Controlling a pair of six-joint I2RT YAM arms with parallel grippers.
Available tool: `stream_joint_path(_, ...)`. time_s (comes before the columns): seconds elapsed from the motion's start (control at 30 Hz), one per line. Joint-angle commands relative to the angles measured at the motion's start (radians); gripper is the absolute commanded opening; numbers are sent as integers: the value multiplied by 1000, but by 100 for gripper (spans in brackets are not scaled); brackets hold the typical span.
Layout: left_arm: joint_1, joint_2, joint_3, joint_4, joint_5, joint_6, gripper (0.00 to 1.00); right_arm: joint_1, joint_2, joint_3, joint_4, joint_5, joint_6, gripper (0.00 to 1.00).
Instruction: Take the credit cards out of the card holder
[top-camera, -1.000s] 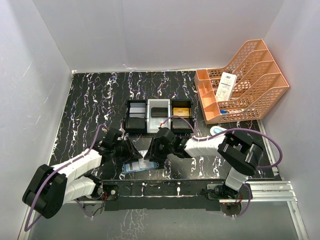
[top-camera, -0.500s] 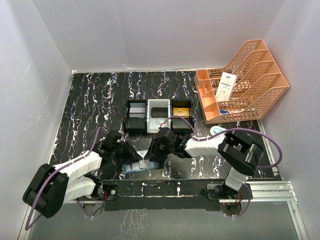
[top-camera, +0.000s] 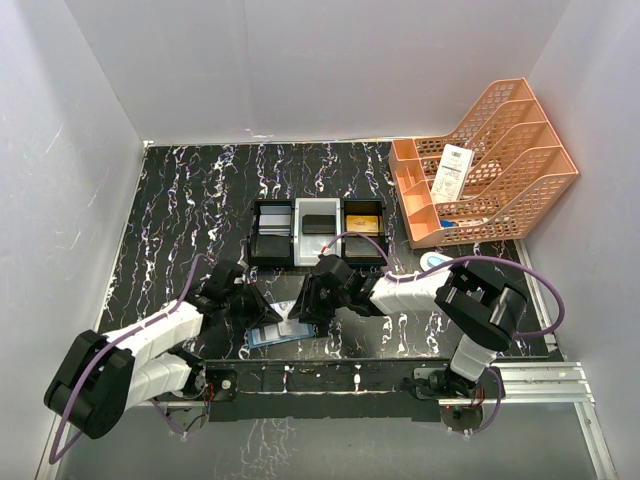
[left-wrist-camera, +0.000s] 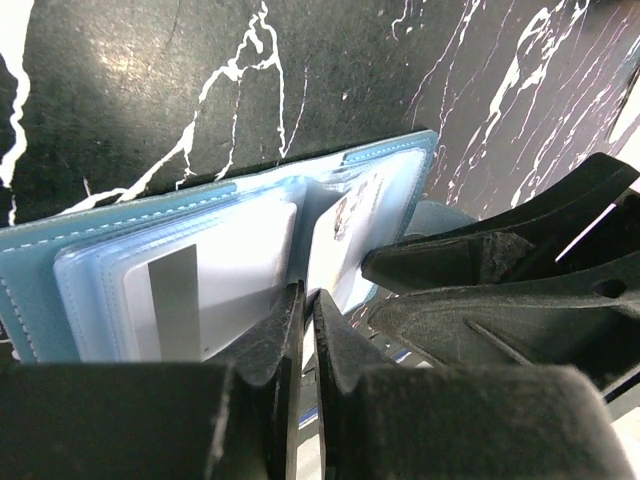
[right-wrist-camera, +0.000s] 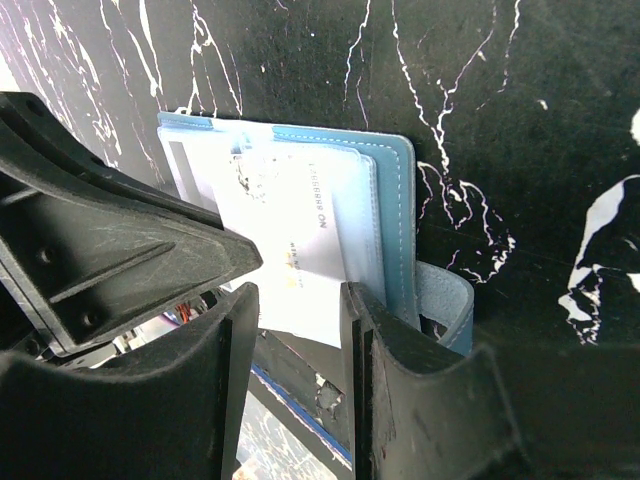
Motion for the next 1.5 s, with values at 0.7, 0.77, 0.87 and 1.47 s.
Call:
stream_joint_path(0.7, -3, -24, 58, -137, -32, 80, 0, -14, -46, 90, 37, -81, -167, 40)
stream_joint_path(0.77, -4, -24, 59, -137, -32, 81, 0, -14, -25, 103, 37, -72, -169, 40)
stream_joint_path(0.87, -3, -23, 54, -124, -25, 80, 0, -14, 35, 124, -11, -34, -160, 39)
stream_joint_path(1.47, -4, -29, 15, 14, 70, 60, 12, -13, 103, 63, -77, 33, -100, 34)
